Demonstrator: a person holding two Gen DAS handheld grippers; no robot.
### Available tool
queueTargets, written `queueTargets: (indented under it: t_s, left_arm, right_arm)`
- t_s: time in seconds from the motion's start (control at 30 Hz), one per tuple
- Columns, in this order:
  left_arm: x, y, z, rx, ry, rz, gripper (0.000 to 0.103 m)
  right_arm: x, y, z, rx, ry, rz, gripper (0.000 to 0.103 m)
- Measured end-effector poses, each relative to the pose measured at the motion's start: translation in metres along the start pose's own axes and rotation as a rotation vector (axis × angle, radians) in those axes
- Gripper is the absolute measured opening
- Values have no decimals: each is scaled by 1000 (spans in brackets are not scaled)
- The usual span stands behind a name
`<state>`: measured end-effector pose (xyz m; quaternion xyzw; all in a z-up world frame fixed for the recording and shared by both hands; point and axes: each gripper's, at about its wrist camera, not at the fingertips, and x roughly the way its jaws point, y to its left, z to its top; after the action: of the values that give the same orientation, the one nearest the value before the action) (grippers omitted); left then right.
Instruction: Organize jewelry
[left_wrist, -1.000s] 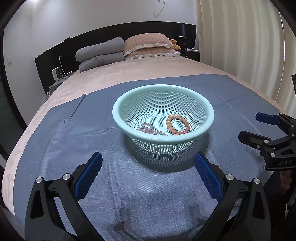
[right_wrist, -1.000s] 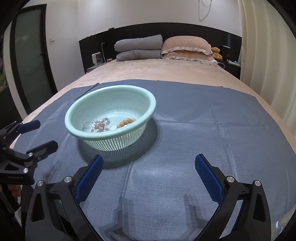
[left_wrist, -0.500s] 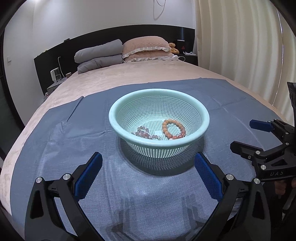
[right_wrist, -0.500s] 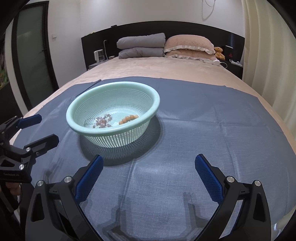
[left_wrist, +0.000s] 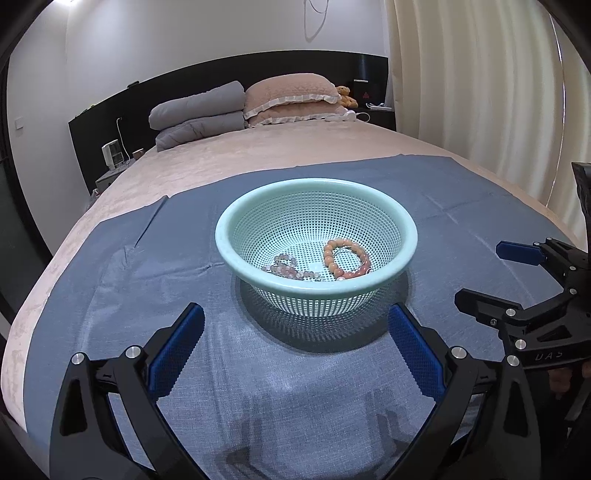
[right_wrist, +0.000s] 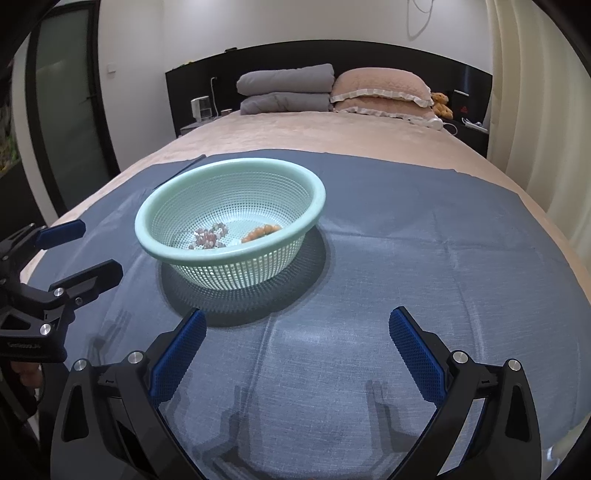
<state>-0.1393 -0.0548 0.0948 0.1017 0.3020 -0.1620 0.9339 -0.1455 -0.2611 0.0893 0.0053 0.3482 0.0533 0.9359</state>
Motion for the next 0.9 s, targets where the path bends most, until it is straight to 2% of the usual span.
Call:
queueTargets:
  t_s: [0.33, 0.9]
  left_arm:
    - [4, 1, 0, -13, 21, -5, 97]
    - [5, 2, 0, -8, 4, -19, 97]
  right_arm:
    - [0, -1, 1, 6, 0, -5, 95]
    - [6, 1, -1, -10, 16, -13, 95]
